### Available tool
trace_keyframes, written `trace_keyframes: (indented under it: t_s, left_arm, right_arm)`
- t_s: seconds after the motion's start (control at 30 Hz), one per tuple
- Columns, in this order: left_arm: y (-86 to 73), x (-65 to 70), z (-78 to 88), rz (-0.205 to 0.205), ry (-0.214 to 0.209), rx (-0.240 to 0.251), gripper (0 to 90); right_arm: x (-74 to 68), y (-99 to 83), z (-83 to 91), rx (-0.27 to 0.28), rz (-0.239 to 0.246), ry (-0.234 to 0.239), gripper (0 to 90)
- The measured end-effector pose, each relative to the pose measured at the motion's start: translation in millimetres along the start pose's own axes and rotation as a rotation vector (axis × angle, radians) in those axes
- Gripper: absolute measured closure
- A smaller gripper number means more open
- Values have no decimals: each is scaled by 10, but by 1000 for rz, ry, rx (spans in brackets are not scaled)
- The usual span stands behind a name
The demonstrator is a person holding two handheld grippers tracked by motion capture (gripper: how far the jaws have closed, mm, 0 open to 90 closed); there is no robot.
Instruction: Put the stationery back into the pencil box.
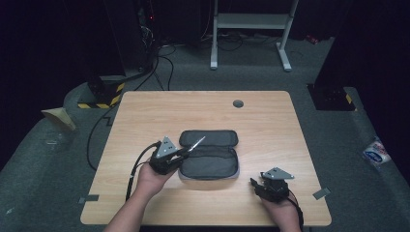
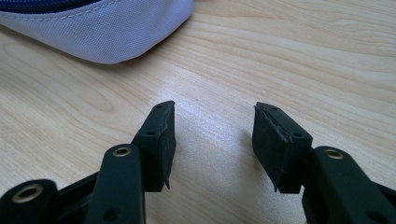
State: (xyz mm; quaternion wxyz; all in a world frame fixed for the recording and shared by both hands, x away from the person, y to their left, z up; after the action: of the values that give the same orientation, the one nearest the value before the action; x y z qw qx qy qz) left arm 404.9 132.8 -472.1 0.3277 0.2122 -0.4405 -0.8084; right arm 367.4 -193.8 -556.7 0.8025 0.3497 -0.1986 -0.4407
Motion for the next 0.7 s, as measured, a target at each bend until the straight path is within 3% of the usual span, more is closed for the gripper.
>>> trace_keyframes:
  t_s: [0.27, 0.7]
  left_arm:
    - [91, 108, -173, -33, -58, -1, 792]
    - [227, 290, -417, -57, -105, -4, 791]
  right_arm:
    - [0, 0, 0, 0, 1, 0, 489]
    - [-1, 0, 0, 1, -1, 0, 489]
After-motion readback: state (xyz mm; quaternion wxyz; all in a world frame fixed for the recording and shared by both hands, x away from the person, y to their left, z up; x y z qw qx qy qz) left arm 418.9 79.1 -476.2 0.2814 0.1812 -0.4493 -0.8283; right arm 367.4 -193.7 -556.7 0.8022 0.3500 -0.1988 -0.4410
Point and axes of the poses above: each handheld gripper's, and its own axes: z roughly backward along the jaws, y roughly out of its top, x roughly to its right, the point moved 5 cm from there along -z, roughly forward along the jaws, and after that the axes turned 1 degree about y, right-handed, at the moved point
